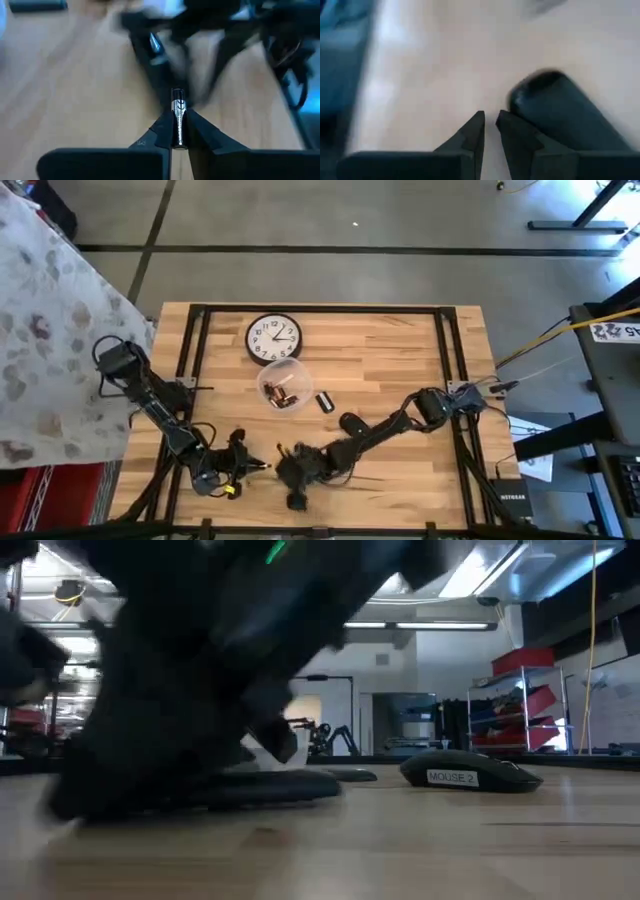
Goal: Insert battery
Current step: Insert the silver battery into the remote control
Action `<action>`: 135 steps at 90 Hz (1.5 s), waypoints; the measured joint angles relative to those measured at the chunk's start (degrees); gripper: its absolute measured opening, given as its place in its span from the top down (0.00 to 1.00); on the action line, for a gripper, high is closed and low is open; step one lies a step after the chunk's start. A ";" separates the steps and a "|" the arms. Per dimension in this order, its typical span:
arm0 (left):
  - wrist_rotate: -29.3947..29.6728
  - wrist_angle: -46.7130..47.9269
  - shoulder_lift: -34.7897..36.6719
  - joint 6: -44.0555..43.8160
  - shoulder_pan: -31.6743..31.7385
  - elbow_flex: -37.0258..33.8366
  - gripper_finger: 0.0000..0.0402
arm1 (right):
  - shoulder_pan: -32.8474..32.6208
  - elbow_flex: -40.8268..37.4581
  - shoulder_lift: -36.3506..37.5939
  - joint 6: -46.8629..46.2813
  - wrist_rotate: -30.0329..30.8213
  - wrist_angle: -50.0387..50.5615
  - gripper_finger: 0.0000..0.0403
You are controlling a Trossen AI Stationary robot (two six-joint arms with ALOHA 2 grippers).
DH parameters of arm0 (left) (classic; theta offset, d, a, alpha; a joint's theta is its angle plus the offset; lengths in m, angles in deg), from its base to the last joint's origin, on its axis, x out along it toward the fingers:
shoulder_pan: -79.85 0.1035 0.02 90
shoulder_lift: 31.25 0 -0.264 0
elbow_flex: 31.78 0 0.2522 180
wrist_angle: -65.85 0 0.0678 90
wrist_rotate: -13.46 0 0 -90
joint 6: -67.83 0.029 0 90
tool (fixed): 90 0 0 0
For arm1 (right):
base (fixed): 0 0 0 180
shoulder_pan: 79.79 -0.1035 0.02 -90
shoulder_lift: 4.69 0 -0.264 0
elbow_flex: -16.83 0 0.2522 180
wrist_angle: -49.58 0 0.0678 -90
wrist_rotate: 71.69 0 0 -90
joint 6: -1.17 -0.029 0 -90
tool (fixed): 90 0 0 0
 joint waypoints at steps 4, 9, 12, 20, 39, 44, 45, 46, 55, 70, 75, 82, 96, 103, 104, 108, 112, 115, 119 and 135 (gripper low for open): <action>0.18 0.00 1.00 1.21 0.35 0.15 0.97 | 1.12 0.16 -0.01 0.33 1.44 -1.01 0.88; 0.18 0.44 2.34 2.15 0.70 0.15 0.97 | 2.39 0.07 0.08 1.63 2.79 -1.60 0.88; 0.13 0.61 3.18 2.73 0.96 0.15 0.97 | 3.01 0.01 0.03 2.46 2.17 -2.56 0.88; -0.15 0.74 4.05 3.81 1.51 0.13 0.97 | 3.19 0.00 1.05 6.00 0.80 -2.33 0.88; -0.50 2.37 4.35 5.17 1.85 0.13 0.98 | 0.31 1.69 7.61 8.07 -0.99 8.88 0.88; -0.52 2.40 4.32 6.26 2.35 0.13 0.98 | -0.95 1.55 8.26 7.96 -4.08 11.90 0.88; -0.55 2.50 4.33 6.33 2.45 0.13 0.98 | -1.24 1.54 8.29 7.87 -4.72 12.14 0.88; -0.58 2.63 4.33 6.38 2.57 0.13 0.98 | -1.54 1.54 8.29 7.70 -5.49 12.17 0.88; -1.45 3.65 4.31 7.16 4.08 0.09 0.98 | -4.02 1.54 8.25 3.57 -9.66 11.62 0.88; -4.25 3.59 4.31 10.50 6.93 0.13 0.98 | -6.59 1.40 3.91 -6.41 -6.14 14.60 0.88; -5.38 3.50 4.29 11.22 7.70 0.11 0.98 | -6.97 1.42 3.29 -9.70 -3.28 16.34 0.88; -6.83 1.93 3.92 11.58 9.10 0.11 0.98 | -7.41 1.74 3.62 -12.89 -0.36 21.80 0.88; -9.93 -2.90 3.63 13.25 12.09 0.16 0.98 | -7.69 1.98 4.61 -14.63 3.40 33.35 0.88; -11.83 -3.23 3.52 14.77 13.85 0.15 0.98 | -7.55 1.95 5.23 -13.84 4.30 36.37 0.88; -12.11 -3.31 3.52 14.90 14.14 0.15 0.98 | -7.54 1.92 5.38 -13.44 4.41 36.65 0.88; -13.09 -3.32 3.52 15.02 15.26 0.18 0.98 | -7.54 1.76 5.69 -12.36 4.96 38.35 0.88; -14.51 -3.05 3.52 15.19 16.31 0.18 0.98 | -7.54 1.74 6.11 -11.54 4.99 38.31 0.88; -16.32 -3.07 3.44 15.60 17.09 0.18 0.98 | -7.56 1.74 6.47 -11.33 5.01 38.61 0.88; -18.74 -2.89 3.07 16.80 18.47 0.19 0.98 | -7.56 1.74 7.13 -11.27 5.13 39.95 0.88; -27.34 3.89 2.65 24.33 23.60 2.08 0.98 | -7.54 1.84 7.87 -11.16 6.91 42.73 0.88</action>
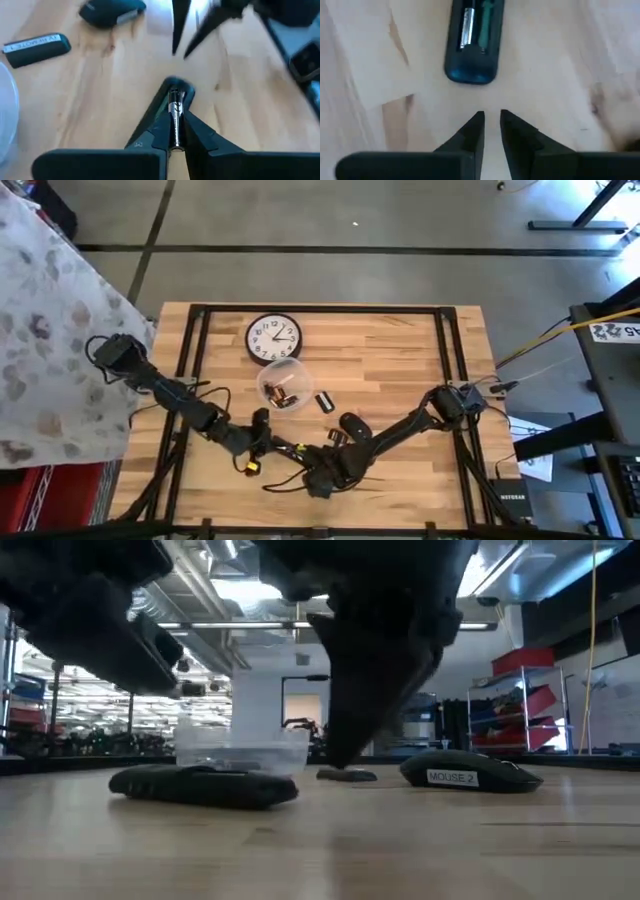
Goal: Insert battery
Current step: Insert the silver battery into the remote control
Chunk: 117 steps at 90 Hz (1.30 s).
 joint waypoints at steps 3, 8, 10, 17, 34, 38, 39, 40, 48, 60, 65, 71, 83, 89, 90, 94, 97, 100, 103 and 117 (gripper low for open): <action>-0.98 2.73 -0.04 1.81 0.88 1.11 0.98 | 0.00 -0.04 -0.05 -0.01 -0.32 0.61 0.88; -2.50 5.94 -0.93 5.42 2.35 3.40 0.98 | 0.00 -0.03 -0.02 -0.04 -0.70 1.34 0.88; -3.07 6.78 -1.35 7.02 2.88 4.25 0.98 | 0.00 0.00 -0.01 -0.18 -0.74 1.42 0.88; -5.89 9.65 -3.19 11.23 4.70 6.92 0.98 | -0.04 0.00 -0.01 -0.44 -0.98 1.88 0.88; -11.42 9.89 -10.45 21.71 7.05 11.53 0.98 | -0.09 0.00 -0.01 -0.41 -1.76 0.34 0.88; -11.63 9.90 -12.08 23.00 7.22 12.67 0.98 | -0.32 0.00 -0.01 -0.39 -1.79 -0.27 0.88; -11.69 9.94 -12.41 23.27 7.26 12.94 0.98 | -0.38 0.00 -0.01 -0.39 -1.76 -0.40 0.88; -11.73 9.97 -12.75 23.57 7.30 13.18 0.98 | -0.40 0.00 -0.01 -0.39 -1.74 -0.52 0.88; -12.01 10.83 -15.42 25.86 7.40 15.27 0.98 | -0.78 0.02 -0.01 -0.42 -1.25 -0.91 0.88; -12.02 14.24 -18.08 28.22 7.37 18.34 0.98 | -1.24 0.02 -0.01 -0.42 -0.94 -2.02 0.88; -11.75 15.10 -18.81 28.92 7.40 19.10 0.98 | -1.31 0.02 -0.01 -0.40 -0.79 -2.28 0.88; -12.00 15.26 -19.12 29.26 7.46 19.42 0.98 | -1.32 0.02 -0.01 -0.34 -0.64 -3.52 0.88; -11.88 15.09 -19.19 28.33 7.46 19.51 0.98 | -1.18 0.02 -0.03 0.01 0.91 -6.22 0.88; -11.98 15.01 -19.25 28.12 7.46 19.51 0.98 | -1.12 0.00 -0.12 0.90 1.13 -7.55 0.88; -12.01 14.95 -19.31 28.11 7.46 19.51 0.98 | -1.10 -0.01 -0.12 1.04 1.14 -7.89 0.88; -12.05 14.34 -19.76 27.84 7.46 19.51 0.98 | -1.01 -0.35 -0.12 1.34 1.32 -9.71 0.88; -12.04 13.83 -20.07 27.46 7.45 19.51 0.98 | -1.01 -0.63 -0.12 1.50 1.57 -10.52 0.88; -12.06 13.43 -20.35 27.20 7.37 19.49 0.98 | -0.98 -0.87 -0.12 1.51 1.83 -10.81 0.88; -12.07 12.99 -20.69 27.08 7.35 19.48 0.98 | -0.74 -0.91 -0.16 1.51 2.01 -10.84 0.88; -12.15 11.50 -21.71 26.21 7.35 19.41 0.92 | -0.74 -0.91 -0.16 1.42 2.35 -11.14 0.88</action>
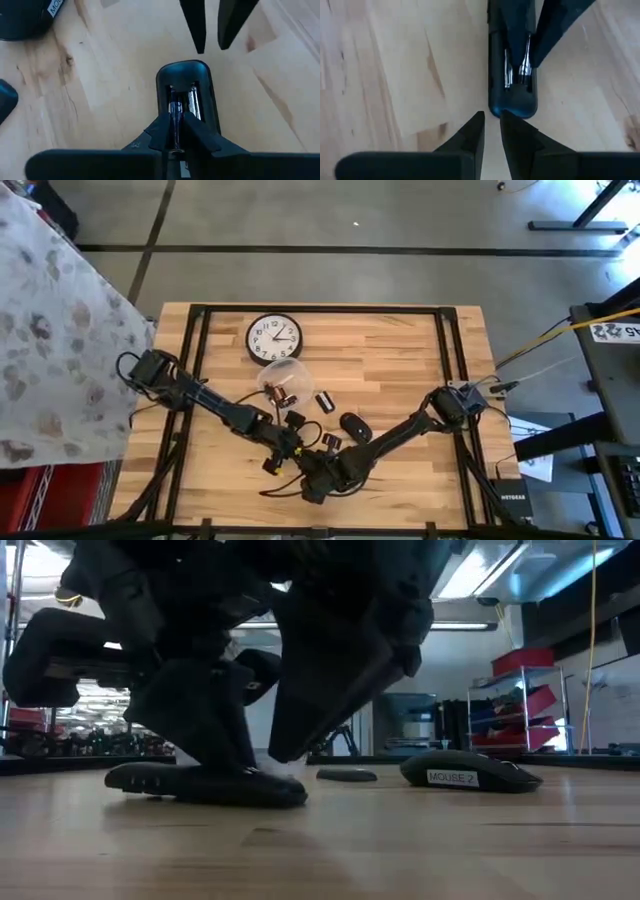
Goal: Insert battery
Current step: Insert the silver battery into the remote control
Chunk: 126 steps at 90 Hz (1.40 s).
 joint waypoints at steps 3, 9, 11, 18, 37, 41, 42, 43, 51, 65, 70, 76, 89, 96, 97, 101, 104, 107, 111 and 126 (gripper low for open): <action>-0.26 -0.20 -0.02 -0.40 0.04 -0.01 0.91 | 0.00 0.00 0.00 0.02 0.00 0.06 0.88; -1.49 -0.38 -0.06 -0.64 0.33 -0.01 0.90 | 0.00 0.00 0.00 0.07 0.00 0.00 0.88; -2.11 -0.44 -0.06 -0.75 0.45 -0.01 0.90 | 0.00 0.00 0.00 0.07 0.02 -0.06 0.88; -4.14 -0.78 -0.10 -1.01 0.64 -0.03 0.90 | 0.00 0.00 0.00 0.09 0.46 -0.27 0.88; -6.48 -1.87 -0.21 -1.40 1.34 -0.05 0.89 | 0.00 0.00 0.00 0.11 1.33 -0.69 0.88; -6.78 -2.08 -0.21 -1.85 1.65 -0.05 0.89 | 0.00 0.00 0.00 0.12 1.33 -0.88 0.88; -6.91 -2.12 -0.21 -1.99 1.72 -0.05 0.89 | 0.00 0.00 0.00 0.12 1.33 -0.90 0.88; -7.07 -2.15 -0.21 -2.12 1.80 -0.05 0.89 | 0.00 0.00 0.00 0.11 1.33 -0.92 0.88; -7.68 -2.19 -0.21 -2.79 2.28 -0.05 0.89 | 0.00 0.00 0.00 0.11 1.33 -0.90 0.88; -8.03 -1.82 0.68 -2.82 2.42 -0.03 0.88 | -0.02 0.00 0.00 0.14 1.33 -0.88 0.88; -8.53 -1.23 1.34 -2.86 2.47 -0.05 0.88 | 0.00 0.00 0.00 0.15 1.33 -0.89 0.88; -9.01 -0.40 2.15 -3.24 2.63 -0.05 0.85 | -0.01 0.00 0.00 0.16 1.32 -0.88 0.88; -10.18 0.90 2.37 -3.70 2.69 -0.05 0.75 | 0.00 0.00 0.00 0.17 1.33 -0.87 0.88; -10.29 1.13 2.37 -4.13 2.69 -0.04 0.71 | 0.00 0.02 0.00 0.17 1.33 -0.91 0.88; -10.27 1.14 2.37 -4.13 2.69 -0.04 0.71 | 0.00 0.01 0.00 0.16 1.33 -0.92 0.88; -10.26 1.17 2.39 -4.13 2.69 -0.03 0.70 | 0.00 0.02 0.00 0.16 1.33 -0.88 0.88; -10.15 1.20 2.39 -4.13 2.69 -0.04 0.69 | 0.00 0.01 0.00 0.15 1.32 -0.92 0.88; -9.99 1.20 2.39 -4.07 2.69 -0.05 0.69 | 0.00 0.00 0.00 0.15 1.33 -0.94 0.88; -9.79 1.24 2.41 -3.77 2.69 -0.04 0.69 | 0.00 0.01 0.00 0.15 1.32 -0.97 0.88; -9.73 1.83 2.63 -3.35 2.69 -0.05 0.69 | 0.00 0.02 0.00 0.15 1.31 -1.01 0.88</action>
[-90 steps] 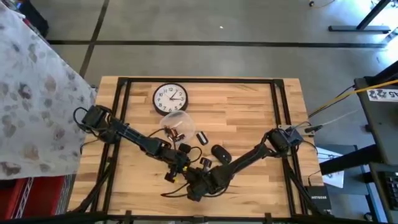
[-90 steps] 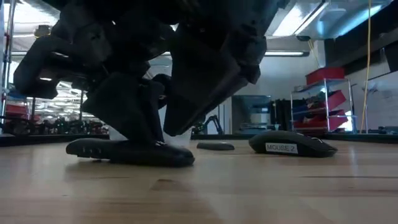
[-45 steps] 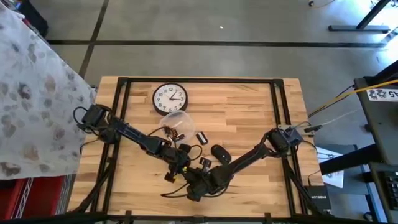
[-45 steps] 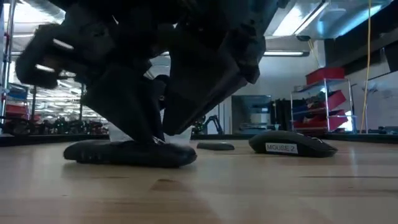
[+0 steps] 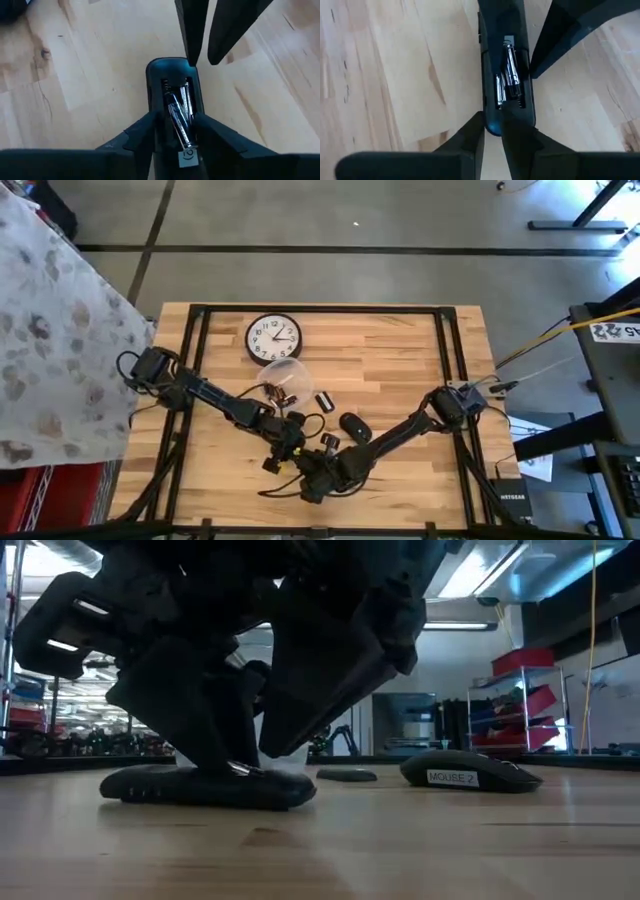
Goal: Insert battery
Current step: Insert the silver battery into the remote control
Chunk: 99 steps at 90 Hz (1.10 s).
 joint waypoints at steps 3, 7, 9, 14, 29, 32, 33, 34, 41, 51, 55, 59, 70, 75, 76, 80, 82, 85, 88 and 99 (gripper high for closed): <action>0.00 0.24 0.06 0.02 0.00 0.00 0.69 | 0.00 0.00 0.00 0.00 0.00 0.00 0.88; 0.08 0.43 0.18 0.13 0.00 0.01 0.69 | 0.00 0.00 0.00 0.00 0.00 0.01 0.88; 0.23 0.73 0.45 0.15 0.00 0.02 0.69 | 0.00 -0.01 0.00 0.00 0.00 0.04 0.88; 0.40 1.27 0.87 0.21 0.05 0.00 0.69 | 0.00 0.00 0.00 0.02 0.02 0.04 0.88; 0.80 2.97 3.92 1.18 0.60 0.02 0.69 | 0.00 0.00 0.00 0.23 0.28 0.06 0.88; 0.79 3.66 4.41 1.20 0.72 0.06 0.70 | 0.00 0.00 0.00 0.26 0.37 0.01 0.88; 0.75 3.98 4.48 1.19 0.73 0.05 0.70 | 0.00 0.00 0.00 0.29 0.42 -0.03 0.88; 0.67 4.33 4.53 1.18 0.75 0.04 0.70 | 0.00 0.00 0.00 0.32 0.43 -0.04 0.88; -0.86 6.02 4.61 1.18 1.07 0.04 0.73 | 0.00 0.02 0.00 0.75 0.54 -0.05 0.88; -2.14 6.29 4.28 1.19 0.99 0.04 0.79 | 0.00 0.02 0.00 1.03 0.61 -0.20 0.88; -2.17 6.55 3.97 1.20 0.94 0.04 0.80 | 0.03 0.02 0.00 1.03 0.61 -0.26 0.88; -2.27 6.55 3.73 1.18 0.90 0.04 0.82 | 0.04 0.02 0.00 1.03 0.61 -0.26 0.88; -2.25 6.51 3.65 1.19 0.93 0.04 0.85 | 0.09 0.02 0.00 1.03 0.61 -0.29 0.88; -2.25 6.47 3.61 1.18 0.94 0.04 0.87 | 0.09 0.02 0.00 1.03 0.61 -0.28 0.88; -2.25 6.47 3.60 1.18 0.94 0.04 0.87 | 0.09 0.02 0.00 1.03 0.61 -0.28 0.88; -2.23 6.27 3.60 1.18 0.94 0.04 0.88 | 0.09 0.02 0.00 1.05 0.61 -0.31 0.88; -2.23 6.05 3.60 1.18 0.94 0.04 0.89 | 0.09 0.02 0.00 1.05 0.61 -0.31 0.88; -2.23 5.95 3.60 1.18 0.94 0.04 0.90 | 0.09 0.02 0.00 1.03 0.61 -0.34 0.88; -2.17 6.05 3.58 1.20 0.94 0.04 0.90 | 0.09 0.02 0.00 1.03 0.61 -0.40 0.88; -1.84 5.45 2.57 1.45 0.92 0.02 0.93 | 0.09 0.02 0.00 1.03 0.61 -0.43 0.88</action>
